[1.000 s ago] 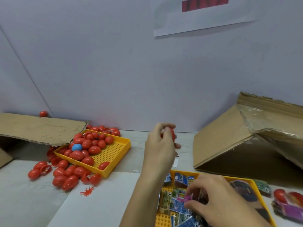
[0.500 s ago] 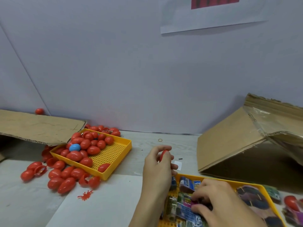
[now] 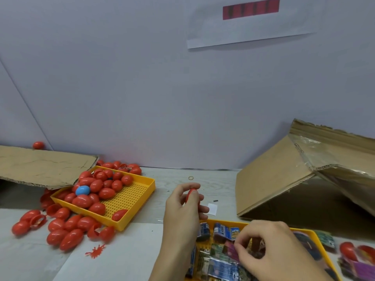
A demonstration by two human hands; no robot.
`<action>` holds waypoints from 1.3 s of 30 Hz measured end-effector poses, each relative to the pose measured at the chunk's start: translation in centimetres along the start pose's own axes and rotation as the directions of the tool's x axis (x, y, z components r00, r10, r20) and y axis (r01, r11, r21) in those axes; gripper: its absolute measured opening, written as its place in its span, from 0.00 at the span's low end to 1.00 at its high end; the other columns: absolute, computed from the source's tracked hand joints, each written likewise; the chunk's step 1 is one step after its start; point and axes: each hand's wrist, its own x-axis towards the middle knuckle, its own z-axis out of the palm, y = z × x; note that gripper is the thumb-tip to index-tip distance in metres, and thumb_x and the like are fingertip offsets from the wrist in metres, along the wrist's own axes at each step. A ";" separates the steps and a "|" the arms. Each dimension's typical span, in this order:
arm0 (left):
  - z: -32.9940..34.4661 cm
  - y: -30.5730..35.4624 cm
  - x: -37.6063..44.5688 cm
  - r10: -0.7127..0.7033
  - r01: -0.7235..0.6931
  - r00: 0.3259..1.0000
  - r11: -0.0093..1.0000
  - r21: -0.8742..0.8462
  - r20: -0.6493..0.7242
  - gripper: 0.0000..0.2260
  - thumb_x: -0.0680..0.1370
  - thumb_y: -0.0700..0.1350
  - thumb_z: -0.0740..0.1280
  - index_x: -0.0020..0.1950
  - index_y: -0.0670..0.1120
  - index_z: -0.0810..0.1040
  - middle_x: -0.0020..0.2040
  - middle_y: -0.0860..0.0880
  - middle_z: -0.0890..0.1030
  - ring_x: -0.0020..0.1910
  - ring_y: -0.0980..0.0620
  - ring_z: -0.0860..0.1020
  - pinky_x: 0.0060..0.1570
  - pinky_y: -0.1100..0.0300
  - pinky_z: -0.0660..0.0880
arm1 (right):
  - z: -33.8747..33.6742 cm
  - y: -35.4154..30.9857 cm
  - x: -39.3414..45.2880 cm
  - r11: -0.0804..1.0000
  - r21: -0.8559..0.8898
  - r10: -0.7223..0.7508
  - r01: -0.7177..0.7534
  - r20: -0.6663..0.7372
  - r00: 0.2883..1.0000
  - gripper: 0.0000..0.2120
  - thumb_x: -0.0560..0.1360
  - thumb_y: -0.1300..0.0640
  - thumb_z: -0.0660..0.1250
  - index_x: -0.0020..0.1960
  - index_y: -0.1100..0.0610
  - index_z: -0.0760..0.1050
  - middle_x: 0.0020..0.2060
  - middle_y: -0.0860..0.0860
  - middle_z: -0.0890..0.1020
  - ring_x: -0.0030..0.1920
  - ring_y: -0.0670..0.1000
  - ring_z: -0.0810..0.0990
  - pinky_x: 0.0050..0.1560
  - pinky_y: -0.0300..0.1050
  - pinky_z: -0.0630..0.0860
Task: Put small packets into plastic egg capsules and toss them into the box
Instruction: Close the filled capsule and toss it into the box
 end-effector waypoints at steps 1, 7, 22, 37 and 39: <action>0.0 0.0 0.0 -0.002 0.002 1.000 1.000 -0.002 0.001 0.09 0.83 0.41 0.60 0.51 0.50 0.80 0.45 0.44 0.81 0.35 0.52 0.80 0.33 0.62 0.76 | -0.1 0.1 -0.1 0.999 0.041 0.018 -0.018 0.001 1.000 0.02 0.69 0.43 0.72 0.39 0.36 0.80 0.41 0.27 0.78 0.49 0.27 0.72 0.39 0.27 0.74; 0.0 0.2 -0.2 -0.011 0.011 0.999 1.000 -0.002 0.036 0.10 0.82 0.39 0.60 0.49 0.48 0.80 0.43 0.45 0.81 0.32 0.53 0.79 0.31 0.63 0.75 | -0.7 0.1 -0.3 0.949 0.290 0.136 -0.123 -0.026 0.990 0.04 0.68 0.47 0.74 0.36 0.38 0.82 0.34 0.40 0.84 0.38 0.39 0.81 0.37 0.29 0.74; 1.0 1.0 -2.4 -0.036 -0.088 0.912 0.955 0.282 0.407 0.10 0.69 0.59 0.76 0.42 0.54 0.84 0.31 0.58 0.78 0.29 0.61 0.75 0.35 0.67 0.75 | -0.2 0.4 0.1 0.673 0.734 0.332 -0.094 -0.185 0.925 0.08 0.70 0.57 0.73 0.39 0.44 0.84 0.34 0.52 0.86 0.36 0.49 0.85 0.41 0.46 0.79; 0.8 0.4 -1.7 -0.094 0.065 0.909 0.994 0.084 0.405 0.06 0.70 0.49 0.77 0.39 0.47 0.85 0.26 0.51 0.74 0.25 0.56 0.72 0.29 0.65 0.71 | 0.1 0.9 0.1 0.690 0.716 0.381 -0.104 -0.237 0.894 0.04 0.72 0.56 0.72 0.39 0.51 0.85 0.33 0.50 0.85 0.33 0.48 0.83 0.31 0.40 0.75; 0.8 0.3 -1.6 -0.113 0.112 0.882 0.993 0.029 0.458 0.07 0.69 0.49 0.78 0.39 0.47 0.85 0.26 0.48 0.73 0.26 0.54 0.70 0.28 0.64 0.70 | 0.1 0.8 0.1 0.698 0.711 0.378 -0.090 -0.258 0.889 0.05 0.72 0.57 0.72 0.39 0.51 0.85 0.33 0.50 0.85 0.34 0.47 0.84 0.32 0.41 0.76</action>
